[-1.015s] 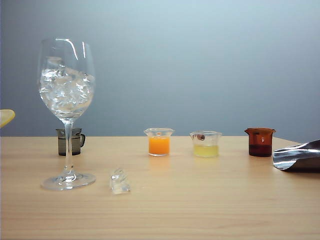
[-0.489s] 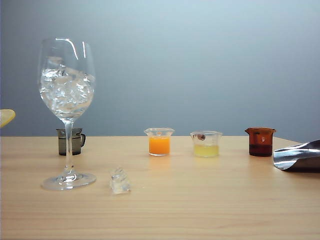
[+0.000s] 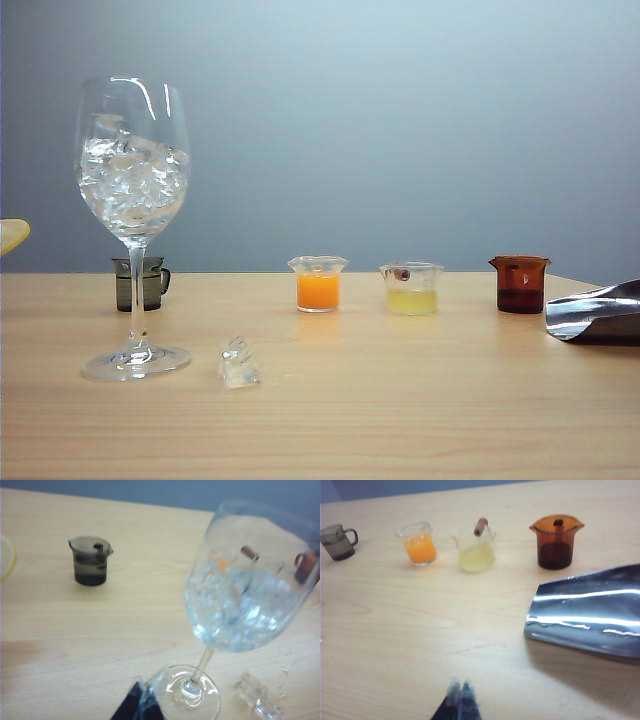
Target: Pick up the ice scoop on the desk filled with ice cubes, pour the ice into the goblet, and finally put the scoop back on the table.
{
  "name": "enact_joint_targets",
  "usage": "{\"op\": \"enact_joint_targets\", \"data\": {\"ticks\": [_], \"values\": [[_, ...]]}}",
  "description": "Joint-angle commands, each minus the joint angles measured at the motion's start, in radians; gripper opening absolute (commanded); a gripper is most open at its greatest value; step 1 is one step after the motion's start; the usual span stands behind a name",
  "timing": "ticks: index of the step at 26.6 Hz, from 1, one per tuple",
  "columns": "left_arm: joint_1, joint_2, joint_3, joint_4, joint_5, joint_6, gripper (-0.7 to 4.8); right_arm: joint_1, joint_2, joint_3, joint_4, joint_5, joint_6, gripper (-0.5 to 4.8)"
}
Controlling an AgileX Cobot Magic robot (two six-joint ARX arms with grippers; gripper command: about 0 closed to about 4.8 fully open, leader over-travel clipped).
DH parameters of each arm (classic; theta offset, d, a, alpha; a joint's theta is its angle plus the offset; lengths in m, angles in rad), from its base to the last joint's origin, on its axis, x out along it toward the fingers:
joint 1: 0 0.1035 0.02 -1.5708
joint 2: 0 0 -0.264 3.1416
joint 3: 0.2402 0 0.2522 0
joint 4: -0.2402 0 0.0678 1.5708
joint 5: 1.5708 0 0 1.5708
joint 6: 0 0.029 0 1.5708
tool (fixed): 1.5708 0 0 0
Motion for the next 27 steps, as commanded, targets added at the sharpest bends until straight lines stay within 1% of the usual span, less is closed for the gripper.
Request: {"op": "enact_joint_targets", "data": {"ticks": [1, 4, 6, 10, 13, 16, 27], "values": [[0.001, 0.000, -0.051, 0.080, 0.009, -0.003, -0.06, 0.000, -0.001, -0.018, 0.005, 0.002, 0.041, -0.09], [0.001, 0.000, -0.079, 0.094, 0.008, 0.000, -0.06, 0.000, -0.001, -0.022, 0.003, -0.002, 0.046, -0.09], [0.001, 0.000, -0.100, 0.095, 0.011, 0.016, -0.06, 0.001, -0.001, -0.022, 0.005, -0.002, 0.046, -0.08], [0.001, 0.001, -0.121, 0.112, 0.047, 0.027, -0.06, 0.001, -0.001, -0.022, 0.006, -0.002, 0.045, -0.08], [0.001, 0.001, -0.121, 0.109, 0.048, 0.027, -0.06, 0.001, -0.001, -0.022, 0.006, -0.002, 0.046, -0.09], [0.001, 0.000, -0.121, 0.096, 0.072, 0.016, -0.01, 0.001, -0.001, -0.022, 0.005, -0.002, 0.045, -0.09], [0.002, 0.001, -0.121, 0.093, 0.069, 0.016, -0.02, -0.002, -0.020, -0.025, 0.010, -0.002, 0.045, -0.09]]}}
